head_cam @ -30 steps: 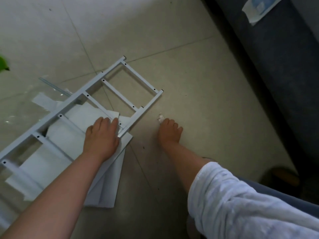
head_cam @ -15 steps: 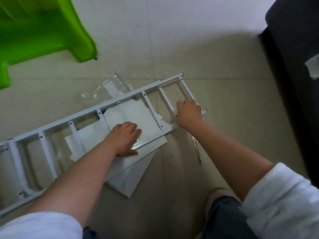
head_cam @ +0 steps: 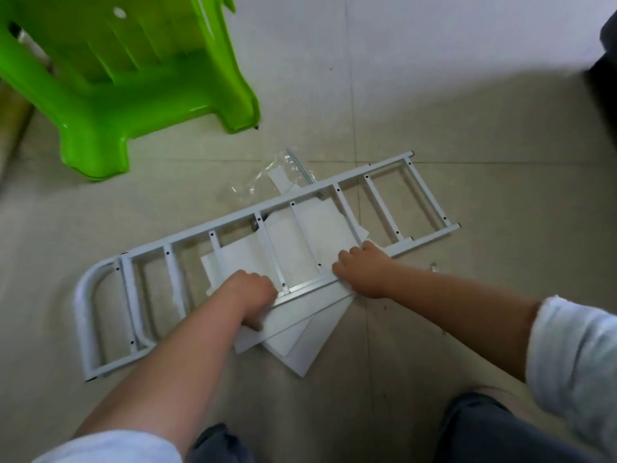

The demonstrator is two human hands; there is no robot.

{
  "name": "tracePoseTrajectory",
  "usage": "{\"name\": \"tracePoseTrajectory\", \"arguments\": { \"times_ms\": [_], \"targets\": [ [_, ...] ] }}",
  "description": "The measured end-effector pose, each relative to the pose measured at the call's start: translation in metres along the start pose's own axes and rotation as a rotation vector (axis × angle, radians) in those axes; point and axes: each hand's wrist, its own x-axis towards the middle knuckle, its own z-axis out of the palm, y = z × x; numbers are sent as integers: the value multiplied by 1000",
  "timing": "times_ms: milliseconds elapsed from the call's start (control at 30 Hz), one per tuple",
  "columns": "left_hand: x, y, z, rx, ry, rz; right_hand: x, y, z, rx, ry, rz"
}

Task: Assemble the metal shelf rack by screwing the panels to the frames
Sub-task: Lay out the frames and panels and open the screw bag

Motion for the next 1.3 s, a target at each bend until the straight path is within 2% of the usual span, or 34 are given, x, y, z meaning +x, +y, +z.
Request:
{"name": "tracePoseTrajectory", "arguments": {
  "times_ms": [167,333,533,633,800,900,967,1067,1200,1300],
  "targets": [
    [-1,7,14,-74,35,-142,14,7,-3,-57,3,-22],
    [-1,8,16,-136,79,-161,21,5,-9,-65,-25,-96],
    [-4,-2,18,-175,118,-176,17,17,-6,-11,9,-71],
    [-12,-14,5,-120,192,-241,14,31,-17,-32,341,-63],
    [-29,-37,-16,-148,236,-323,6,42,-37,79,186,-37],
    [-33,-43,-34,-153,278,-351,-1,49,-43,185,239,-37],
    [-31,-42,-51,-124,294,-335,-13,58,-45,153,230,0],
    [-26,-35,-84,-78,335,-303,-30,79,-38,134,345,85],
    [-9,-24,-134,-10,416,-254,-55,114,-19,96,651,159],
    [14,-13,-166,3,457,-221,-74,138,-4,79,673,237]
  ]
}}
